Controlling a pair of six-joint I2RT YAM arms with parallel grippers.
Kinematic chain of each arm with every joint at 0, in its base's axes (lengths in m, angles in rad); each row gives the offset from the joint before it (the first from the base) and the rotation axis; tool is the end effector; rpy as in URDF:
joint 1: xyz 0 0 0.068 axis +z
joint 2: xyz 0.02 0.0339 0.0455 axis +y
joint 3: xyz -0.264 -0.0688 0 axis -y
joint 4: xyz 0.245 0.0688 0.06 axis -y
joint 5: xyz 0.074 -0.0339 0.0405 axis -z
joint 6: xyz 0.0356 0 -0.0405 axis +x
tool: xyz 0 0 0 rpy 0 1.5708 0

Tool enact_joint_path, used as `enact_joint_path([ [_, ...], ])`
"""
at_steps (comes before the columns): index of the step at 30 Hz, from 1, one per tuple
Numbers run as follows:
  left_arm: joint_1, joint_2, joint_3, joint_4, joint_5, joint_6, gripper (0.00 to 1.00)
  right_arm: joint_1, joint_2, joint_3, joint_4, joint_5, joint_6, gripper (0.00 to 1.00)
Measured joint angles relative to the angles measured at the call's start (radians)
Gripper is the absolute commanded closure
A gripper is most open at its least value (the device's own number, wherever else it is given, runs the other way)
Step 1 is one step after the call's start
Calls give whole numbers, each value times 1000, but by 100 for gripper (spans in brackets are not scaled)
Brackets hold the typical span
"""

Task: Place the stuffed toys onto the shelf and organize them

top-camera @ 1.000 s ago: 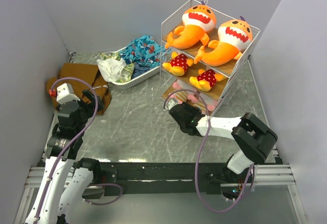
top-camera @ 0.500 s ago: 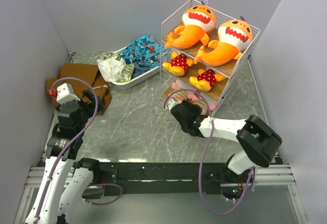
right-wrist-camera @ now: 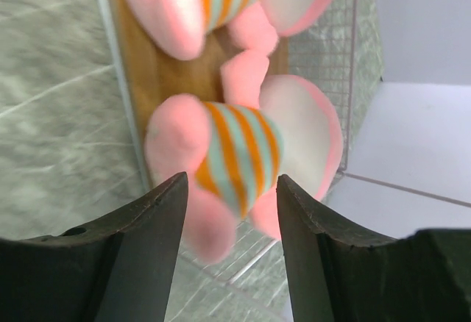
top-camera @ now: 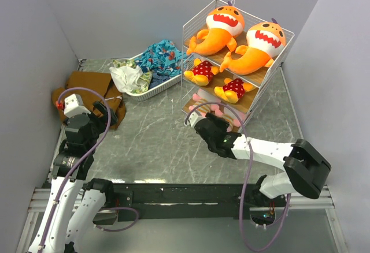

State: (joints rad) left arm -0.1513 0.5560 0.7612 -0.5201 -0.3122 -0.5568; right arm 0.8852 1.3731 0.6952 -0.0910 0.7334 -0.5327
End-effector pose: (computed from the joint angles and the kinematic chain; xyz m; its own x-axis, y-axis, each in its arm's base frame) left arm 0.1262 -0.0082 0.3281 -0.1832 -0.4808 -0.8575 -0.2851 0.8607 -0.4217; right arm 0.1886 0.1930 0.1956 -0.2419 -0.8916 -0.3827 -0.4566 0.4526 -0.7660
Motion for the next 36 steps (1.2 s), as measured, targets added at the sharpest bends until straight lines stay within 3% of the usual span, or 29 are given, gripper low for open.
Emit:
enact_joint_path([
  [8, 0, 2, 0, 0, 2, 4, 4, 83, -67, 16, -106, -78, 73, 43],
  [14, 0, -27, 0, 0, 86, 26, 3, 198, -155, 136, -201, -211, 227, 39],
  [15, 0, -39, 0, 0, 124, 32, 4, 220, -187, 155, -202, -234, 261, 25],
  [16, 0, -53, 0, 0, 164, 41, 4, 237, -219, 170, -201, -250, 287, 0],
  [24, 0, -111, 91, 12, 593, 67, 3, 273, -416, 365, -270, -313, 665, 0],
  [28, 0, -111, 130, 56, 770, 66, 4, 273, -488, 380, -326, -314, 836, 0],
  [36, 0, -117, 105, 89, 980, 42, 3, 273, -659, 368, -397, -303, 1083, 0],
])
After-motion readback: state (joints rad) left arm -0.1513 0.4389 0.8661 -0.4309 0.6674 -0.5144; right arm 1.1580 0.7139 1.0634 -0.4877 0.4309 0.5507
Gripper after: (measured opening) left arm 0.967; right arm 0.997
